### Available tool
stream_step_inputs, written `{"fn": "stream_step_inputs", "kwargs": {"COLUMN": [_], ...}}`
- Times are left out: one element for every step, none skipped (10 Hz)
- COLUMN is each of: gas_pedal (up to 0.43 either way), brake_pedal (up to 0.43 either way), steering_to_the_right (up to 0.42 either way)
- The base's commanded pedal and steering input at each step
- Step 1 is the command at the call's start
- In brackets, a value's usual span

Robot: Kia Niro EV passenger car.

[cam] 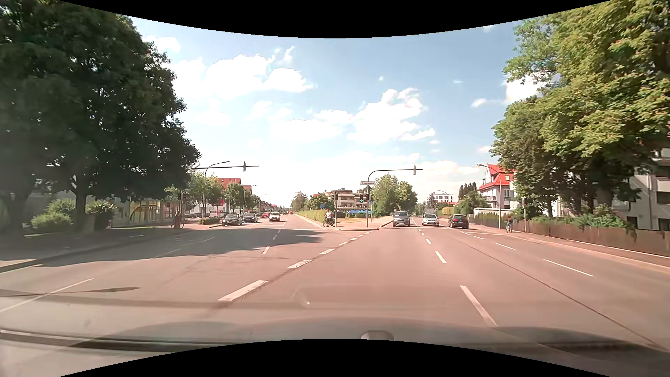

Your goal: Follow the waypoints while adhering to traffic rules and regulations

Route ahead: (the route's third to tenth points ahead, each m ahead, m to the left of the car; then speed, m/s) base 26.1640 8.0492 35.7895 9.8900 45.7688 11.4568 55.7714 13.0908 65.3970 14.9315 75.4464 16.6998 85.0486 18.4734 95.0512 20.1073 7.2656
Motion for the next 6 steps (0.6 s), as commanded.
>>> {"fn": "stream_step_inputs", "kwargs": {"gas_pedal": [0.378,0.358,0.299,0.299,0.299,0.299], "brake_pedal": [0.000,0.000,0.000,0.000,0.000,0.000], "steering_to_the_right": [-0.052,-0.054,-0.055,-0.056,-0.056,-0.056]}}
